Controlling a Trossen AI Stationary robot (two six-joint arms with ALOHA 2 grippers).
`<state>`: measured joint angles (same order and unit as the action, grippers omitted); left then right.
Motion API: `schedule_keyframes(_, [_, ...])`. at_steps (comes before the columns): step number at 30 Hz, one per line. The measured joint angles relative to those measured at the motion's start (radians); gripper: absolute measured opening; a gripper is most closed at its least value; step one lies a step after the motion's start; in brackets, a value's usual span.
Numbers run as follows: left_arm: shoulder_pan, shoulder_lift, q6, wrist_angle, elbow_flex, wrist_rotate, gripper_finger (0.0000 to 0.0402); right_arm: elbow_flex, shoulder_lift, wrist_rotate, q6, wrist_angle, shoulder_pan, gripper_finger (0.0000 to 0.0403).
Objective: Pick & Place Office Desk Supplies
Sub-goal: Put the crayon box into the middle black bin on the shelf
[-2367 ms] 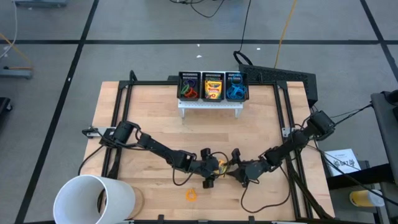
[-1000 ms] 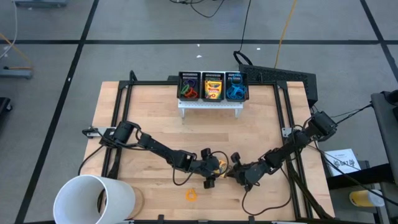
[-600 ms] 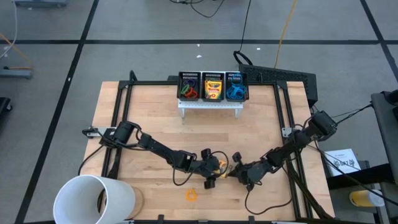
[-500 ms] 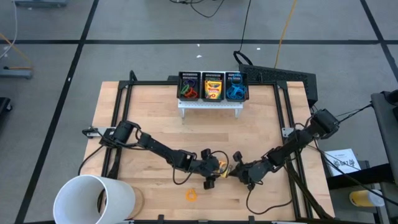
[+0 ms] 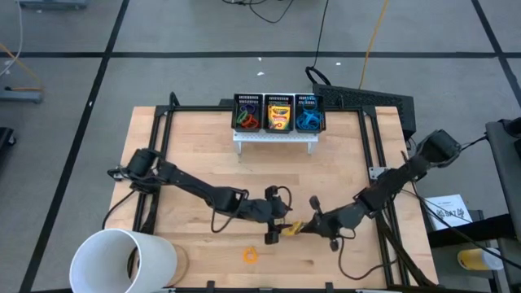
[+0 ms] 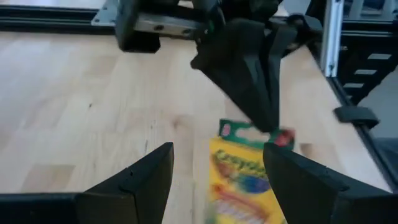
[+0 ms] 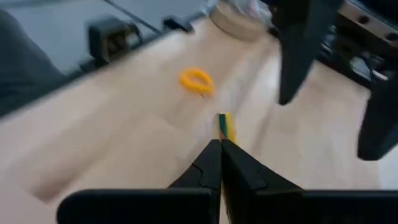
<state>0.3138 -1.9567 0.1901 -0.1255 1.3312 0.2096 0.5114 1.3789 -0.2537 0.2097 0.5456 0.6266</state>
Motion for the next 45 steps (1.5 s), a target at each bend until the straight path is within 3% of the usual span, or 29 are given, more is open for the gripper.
schedule_keyframes(8, [-0.001,0.027,0.070,-0.015,0.000,-0.030,0.0255,0.002,-0.107,0.172,0.027,0.053,0.005,0.0000])
schedule_keyframes(16, [-0.031,0.009,0.217,-0.162,0.002,-0.327,0.0255,0.002,-0.147,0.275,0.185,0.215,-0.006,0.0000])
schedule_keyframes(25, [-0.041,-0.011,0.242,-0.345,0.002,-0.542,0.0255,0.002,-0.148,0.440,0.298,0.414,-0.039,0.0000])
schedule_keyframes(30, [-0.041,-0.029,0.287,-0.413,0.002,-0.546,0.0255,0.003,-0.148,0.488,0.306,0.470,-0.069,0.0000])
schedule_keyframes(36, [-0.044,-0.045,0.319,-0.424,0.002,-0.467,0.0255,0.003,-0.148,0.520,0.308,0.491,-0.105,0.0000])
schedule_keyframes(45, [-0.041,-0.057,0.292,-0.557,0.002,-0.551,0.0255,0.003,-0.148,0.521,0.326,0.498,-0.176,0.0000])
